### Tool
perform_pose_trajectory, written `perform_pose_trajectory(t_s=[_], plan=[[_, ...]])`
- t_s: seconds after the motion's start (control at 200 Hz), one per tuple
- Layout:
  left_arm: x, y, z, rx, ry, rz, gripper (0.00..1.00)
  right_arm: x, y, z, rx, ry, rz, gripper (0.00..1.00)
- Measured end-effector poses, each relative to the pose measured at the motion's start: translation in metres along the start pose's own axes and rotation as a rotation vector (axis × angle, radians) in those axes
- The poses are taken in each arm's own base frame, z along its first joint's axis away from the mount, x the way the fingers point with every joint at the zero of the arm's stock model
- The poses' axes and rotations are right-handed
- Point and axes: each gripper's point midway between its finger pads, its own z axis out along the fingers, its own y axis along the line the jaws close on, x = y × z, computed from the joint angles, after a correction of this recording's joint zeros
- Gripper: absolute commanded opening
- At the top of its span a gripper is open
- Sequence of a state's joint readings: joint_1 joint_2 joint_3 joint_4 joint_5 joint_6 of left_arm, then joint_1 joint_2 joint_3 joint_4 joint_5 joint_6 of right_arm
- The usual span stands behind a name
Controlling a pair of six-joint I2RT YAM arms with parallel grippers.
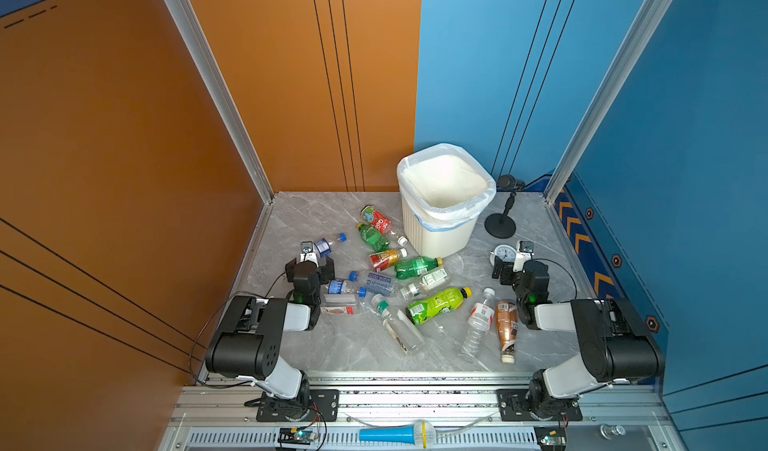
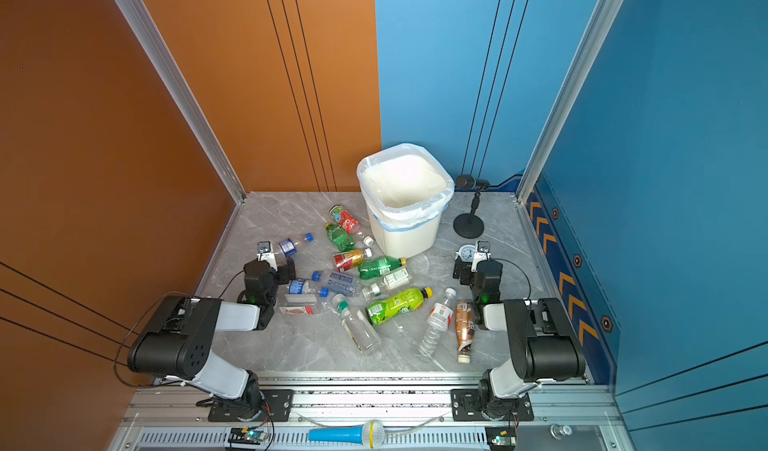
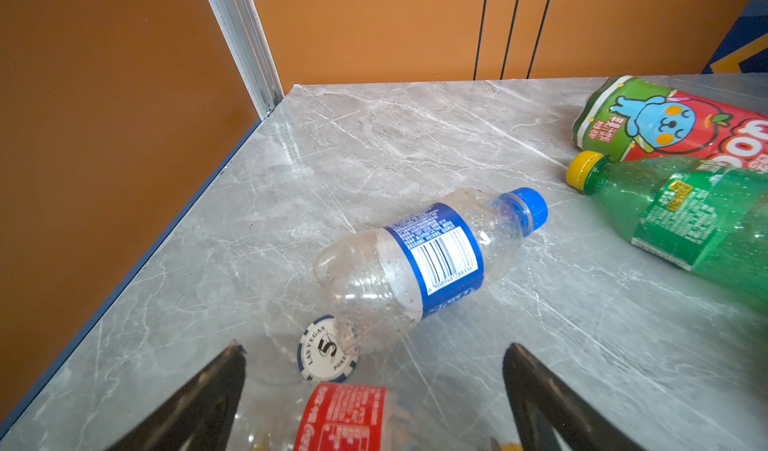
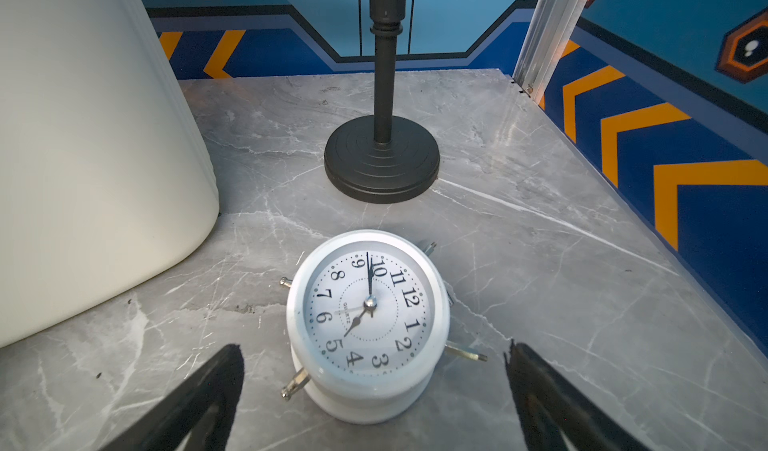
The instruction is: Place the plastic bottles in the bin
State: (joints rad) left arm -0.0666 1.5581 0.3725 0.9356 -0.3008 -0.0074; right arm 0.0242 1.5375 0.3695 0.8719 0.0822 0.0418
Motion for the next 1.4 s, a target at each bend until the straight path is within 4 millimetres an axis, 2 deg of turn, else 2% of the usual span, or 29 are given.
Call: perform_pose_trajectory(t_s=[0.15, 0.33, 0.436, 0.511, 0.551, 0.601, 0.671, 0.766, 0.801, 0.841, 0.891, 0.951, 1.066, 1.222, 1.402], plan=[[0.000, 0.001, 0.000, -0.003, 0.000, 0.000, 0.98, 0.000, -0.003, 0.001, 0.018, 0.027, 0.004, 0.99], [0.000, 0.006, -0.002, -0.029, -0.001, -0.001, 0.98, -0.031, -0.003, 0.001, 0.024, -0.011, 0.012, 0.99], [0.000, 0.007, -0.005, -0.039, -0.004, 0.001, 0.98, -0.024, -0.008, -0.002, 0.048, -0.009, 0.024, 0.99], [-0.003, 0.002, -0.012, -0.043, -0.016, 0.024, 0.98, -0.017, -0.013, -0.008, 0.077, 0.021, 0.025, 1.00], [-0.009, -0.004, -0.019, -0.040, -0.028, 0.047, 0.98, -0.019, -0.014, -0.013, 0.090, 0.027, 0.032, 0.99], [-0.021, -0.012, -0.029, -0.032, -0.047, 0.063, 0.98, -0.029, -0.017, -0.021, 0.104, 0.022, 0.063, 0.99], [-0.057, -0.021, -0.046, -0.001, -0.082, 0.022, 0.98, -0.061, -0.021, -0.037, 0.122, -0.017, 0.149, 0.99], [-0.122, -0.011, -0.068, 0.007, -0.150, -0.130, 0.98, -0.108, -0.020, -0.060, 0.078, -0.089, 0.261, 1.00], [-0.143, -0.007, -0.078, 0.023, -0.182, -0.187, 0.98, -0.116, -0.018, -0.068, 0.053, -0.101, 0.295, 0.99], [-0.158, -0.004, -0.089, 0.046, -0.209, -0.240, 0.98, -0.118, -0.018, -0.077, 0.033, -0.093, 0.328, 0.97], [-0.164, -0.002, -0.098, 0.074, -0.216, -0.289, 0.98, -0.107, -0.015, -0.086, 0.013, -0.037, 0.362, 0.96], [-0.156, -0.002, -0.103, 0.097, -0.178, -0.336, 0.99, -0.086, -0.010, -0.097, 0.007, 0.069, 0.388, 0.94], [-0.121, -0.003, -0.101, 0.104, -0.040, -0.388, 1.00, -0.044, 0.001, -0.125, -0.002, 0.253, 0.424, 0.92], [-0.084, -0.001, -0.100, 0.074, 0.111, -0.411, 0.98, -0.004, 0.014, -0.161, -0.010, 0.401, 0.466, 0.86], [-0.068, 0.000, -0.101, 0.063, 0.178, -0.447, 0.98, 0.052, 0.024, -0.177, 0.023, 0.580, 0.436, 0.86]])
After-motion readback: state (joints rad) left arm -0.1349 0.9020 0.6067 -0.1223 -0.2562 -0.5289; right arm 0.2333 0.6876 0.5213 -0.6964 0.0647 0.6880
